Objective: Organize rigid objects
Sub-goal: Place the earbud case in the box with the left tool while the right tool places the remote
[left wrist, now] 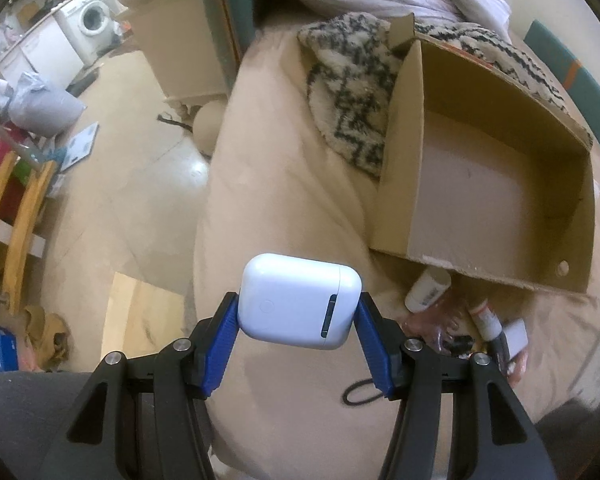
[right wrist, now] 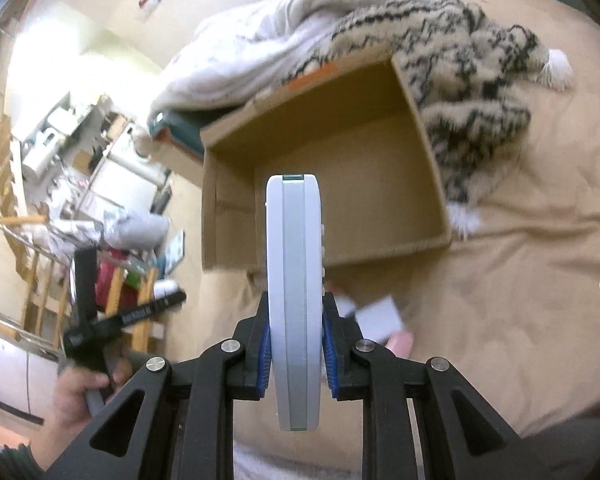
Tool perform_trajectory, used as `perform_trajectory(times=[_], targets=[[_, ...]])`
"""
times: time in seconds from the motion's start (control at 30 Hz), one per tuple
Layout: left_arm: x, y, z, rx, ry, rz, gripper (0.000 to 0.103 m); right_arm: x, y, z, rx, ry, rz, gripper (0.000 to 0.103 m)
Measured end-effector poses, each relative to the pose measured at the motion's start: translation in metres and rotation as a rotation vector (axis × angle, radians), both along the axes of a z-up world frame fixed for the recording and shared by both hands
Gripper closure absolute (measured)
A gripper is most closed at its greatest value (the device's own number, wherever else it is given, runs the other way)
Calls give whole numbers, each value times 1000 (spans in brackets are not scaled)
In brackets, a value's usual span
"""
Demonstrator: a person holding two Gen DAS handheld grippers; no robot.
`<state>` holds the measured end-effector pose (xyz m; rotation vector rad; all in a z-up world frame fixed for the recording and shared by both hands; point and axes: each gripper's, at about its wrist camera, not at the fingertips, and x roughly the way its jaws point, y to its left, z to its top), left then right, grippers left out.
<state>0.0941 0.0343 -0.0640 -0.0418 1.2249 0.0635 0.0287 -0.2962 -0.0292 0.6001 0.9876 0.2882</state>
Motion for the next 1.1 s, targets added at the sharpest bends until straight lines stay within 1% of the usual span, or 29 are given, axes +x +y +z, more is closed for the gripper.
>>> perform_trajectory(times=[0.07, 0.2, 0.33, 0.4, 0.53, 0.57, 0.63, 0.67, 0.7, 0.73, 0.8, 0.87, 0.9, 0.93, 0.97, 1.03, 1.1], targets=[[3, -1, 4, -10, -8, 3, 49, 12, -8, 4, -1, -18, -5, 80], [12, -13, 21, -8, -63, -16, 49, 38, -16, 9, 1, -31, -1, 80], [31, -39, 36, -9, -101, -69, 49, 69, -15, 10, -19, -31, 8, 80], [42, -53, 38, -4, -107, -91, 49, 80, -13, 3, -34, -21, 11, 80], [68, -80, 29, 1, -88, -110, 49, 108, -11, -10, -66, 8, 22, 80], [75, -85, 23, 1, -67, -109, 49, 113, -10, -14, -77, 16, 26, 80], [87, -95, 8, -26, -24, -100, 49, 126, -7, -23, -102, 31, 35, 80], [89, -100, 5, -6, -24, -98, 49, 131, -5, -27, -109, 41, 38, 80], [91, -107, 2, 37, -47, -98, 49, 136, -4, -33, -114, 53, 41, 80], [92, -112, 0, 64, -65, -104, 50, 140, -2, -38, -122, 63, 44, 80], [92, -113, 0, 88, -98, -97, 55, 147, 4, -47, -149, 86, 52, 80], [92, -113, 1, 127, -127, -96, 69, 152, 9, -54, -152, 102, 62, 80], [93, -110, 1, 141, -135, -88, 72, 153, 12, -56, -158, 105, 67, 80], [95, -106, 1, 140, -135, -74, 78, 154, 14, -58, -167, 108, 73, 80], [96, -103, 0, 129, -129, -65, 81, 154, 16, -59, -171, 110, 78, 80], [100, -95, -2, 88, -111, -53, 82, 153, 16, -59, -161, 113, 80, 80], [105, -89, -3, 55, -98, -45, 86, 153, 16, -57, -157, 103, 80, 80]])
